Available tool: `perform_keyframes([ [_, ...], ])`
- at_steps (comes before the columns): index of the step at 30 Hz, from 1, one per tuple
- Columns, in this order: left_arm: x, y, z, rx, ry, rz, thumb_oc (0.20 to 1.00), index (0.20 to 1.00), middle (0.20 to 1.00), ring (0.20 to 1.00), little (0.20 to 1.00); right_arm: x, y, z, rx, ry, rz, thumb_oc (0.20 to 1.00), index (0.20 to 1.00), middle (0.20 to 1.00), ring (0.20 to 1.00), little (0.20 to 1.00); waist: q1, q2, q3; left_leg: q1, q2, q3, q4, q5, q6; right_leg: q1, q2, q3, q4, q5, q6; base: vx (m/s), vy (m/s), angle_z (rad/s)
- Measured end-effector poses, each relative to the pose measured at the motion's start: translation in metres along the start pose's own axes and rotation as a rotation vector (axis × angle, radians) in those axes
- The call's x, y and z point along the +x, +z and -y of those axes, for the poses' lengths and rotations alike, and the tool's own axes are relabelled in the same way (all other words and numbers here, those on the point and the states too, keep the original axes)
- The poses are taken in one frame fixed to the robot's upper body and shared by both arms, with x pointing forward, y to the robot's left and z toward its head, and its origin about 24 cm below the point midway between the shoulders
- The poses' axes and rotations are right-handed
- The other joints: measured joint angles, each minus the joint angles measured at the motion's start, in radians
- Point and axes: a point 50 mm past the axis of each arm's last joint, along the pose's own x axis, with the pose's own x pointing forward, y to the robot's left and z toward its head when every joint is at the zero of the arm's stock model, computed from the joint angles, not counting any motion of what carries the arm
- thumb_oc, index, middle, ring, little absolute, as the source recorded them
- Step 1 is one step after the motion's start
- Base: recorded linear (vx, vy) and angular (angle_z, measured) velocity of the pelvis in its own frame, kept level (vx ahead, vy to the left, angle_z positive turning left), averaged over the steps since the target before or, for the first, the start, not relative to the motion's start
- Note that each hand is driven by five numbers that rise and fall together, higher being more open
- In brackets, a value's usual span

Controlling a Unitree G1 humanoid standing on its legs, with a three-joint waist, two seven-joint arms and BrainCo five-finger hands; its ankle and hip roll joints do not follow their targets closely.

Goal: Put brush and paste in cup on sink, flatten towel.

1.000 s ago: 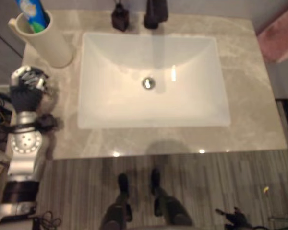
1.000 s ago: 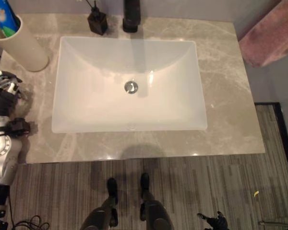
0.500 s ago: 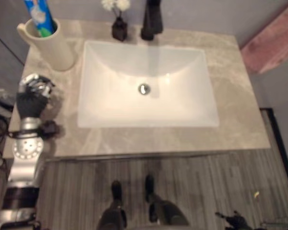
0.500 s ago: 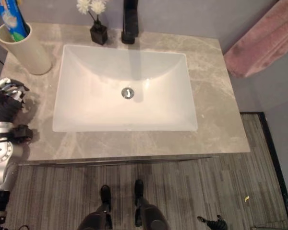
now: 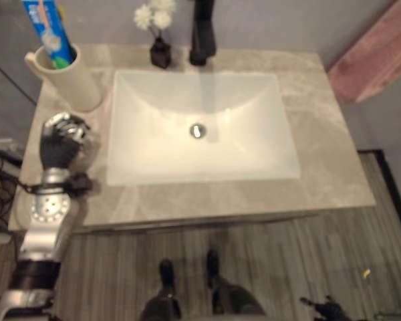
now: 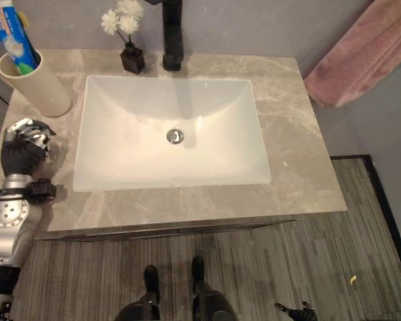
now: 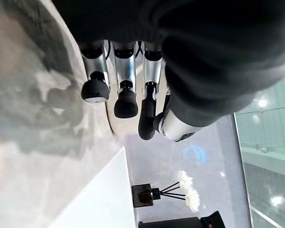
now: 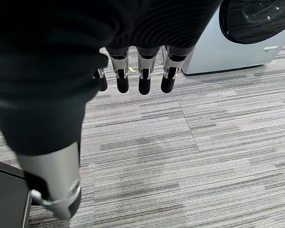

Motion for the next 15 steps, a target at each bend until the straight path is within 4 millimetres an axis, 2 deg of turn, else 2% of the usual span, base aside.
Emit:
perform_keyframes([
  [15, 0.019, 0.015, -0.004, 0.019, 0.031, 0.059, 0.200, 0.200, 0.200, 0.200, 0.200, 0.000, 0.001, 0.000, -0.001, -0.001, 0.003, 1.000, 1.000, 1.000, 1.000, 1.000, 0.000, 0.006, -0.001, -0.045, 0.001, 0.000, 0.000, 0.003, -0.001, -0.045, 0.001, -0.001, 0.001, 0.001, -0.001, 0.03, 0.004, 0.00],
])
